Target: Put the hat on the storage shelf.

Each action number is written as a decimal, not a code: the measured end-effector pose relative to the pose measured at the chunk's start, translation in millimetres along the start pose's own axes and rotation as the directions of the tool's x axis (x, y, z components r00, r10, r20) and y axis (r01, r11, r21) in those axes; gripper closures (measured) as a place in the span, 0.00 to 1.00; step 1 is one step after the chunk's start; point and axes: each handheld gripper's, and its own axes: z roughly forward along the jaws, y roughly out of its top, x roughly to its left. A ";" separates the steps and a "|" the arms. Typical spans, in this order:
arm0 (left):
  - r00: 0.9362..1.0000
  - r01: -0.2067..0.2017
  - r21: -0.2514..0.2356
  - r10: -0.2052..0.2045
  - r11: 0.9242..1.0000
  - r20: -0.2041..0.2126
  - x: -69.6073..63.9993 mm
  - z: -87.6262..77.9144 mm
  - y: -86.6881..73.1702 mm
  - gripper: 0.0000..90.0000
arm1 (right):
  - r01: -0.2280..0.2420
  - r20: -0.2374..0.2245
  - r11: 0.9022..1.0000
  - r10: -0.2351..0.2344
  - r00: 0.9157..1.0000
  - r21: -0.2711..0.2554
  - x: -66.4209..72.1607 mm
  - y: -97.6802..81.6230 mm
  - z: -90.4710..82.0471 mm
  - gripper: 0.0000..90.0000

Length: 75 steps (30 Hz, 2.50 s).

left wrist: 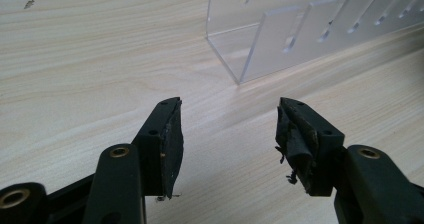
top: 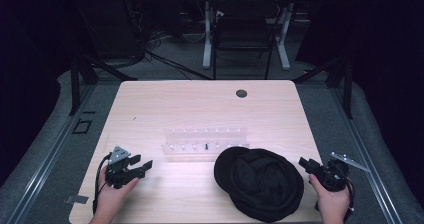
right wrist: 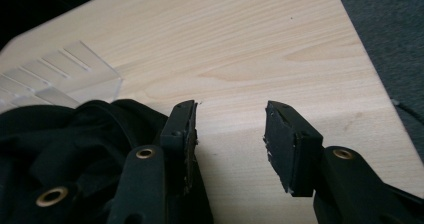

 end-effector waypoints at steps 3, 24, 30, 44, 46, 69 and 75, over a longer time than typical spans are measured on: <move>1.000 -0.003 -0.005 0.003 1.000 -0.001 -0.6 0.2 -0.3 0.49 | 0.029 0.027 0.999 -0.029 0.999 0.020 4.8 1.6 -1.9 0.62; 0.999 -0.033 0.010 0.033 0.999 0.008 -7.5 -0.9 0.2 0.49 | 0.016 0.071 0.981 -0.031 0.997 0.192 36.9 0.8 -34.6 0.68; 0.999 -0.041 0.013 0.041 0.999 0.005 -8.4 -0.2 0.3 0.49 | 0.011 0.063 0.967 -0.028 0.998 0.254 32.5 -9.1 -32.7 0.74; 0.999 -0.044 0.014 0.044 0.999 0.007 -9.7 0.9 -0.1 0.49 | -0.048 0.012 0.960 0.047 0.999 0.276 11.3 10.7 -12.1 0.93; 0.999 -0.043 0.015 0.043 0.999 0.006 -9.9 1.3 -0.2 0.49 | -0.037 0.012 0.958 0.035 0.999 0.286 8.0 15.0 -9.4 0.93; 0.999 -0.048 0.022 0.048 0.999 0.009 -11.9 2.7 -0.5 0.49 | 0.016 0.044 0.900 -0.039 0.998 0.435 0.8 41.6 -3.2 0.87; 0.999 -0.050 0.025 0.050 0.998 0.006 -12.3 3.3 -0.6 0.49 | 0.003 0.037 0.877 -0.024 0.999 0.481 2.4 40.5 -3.1 0.86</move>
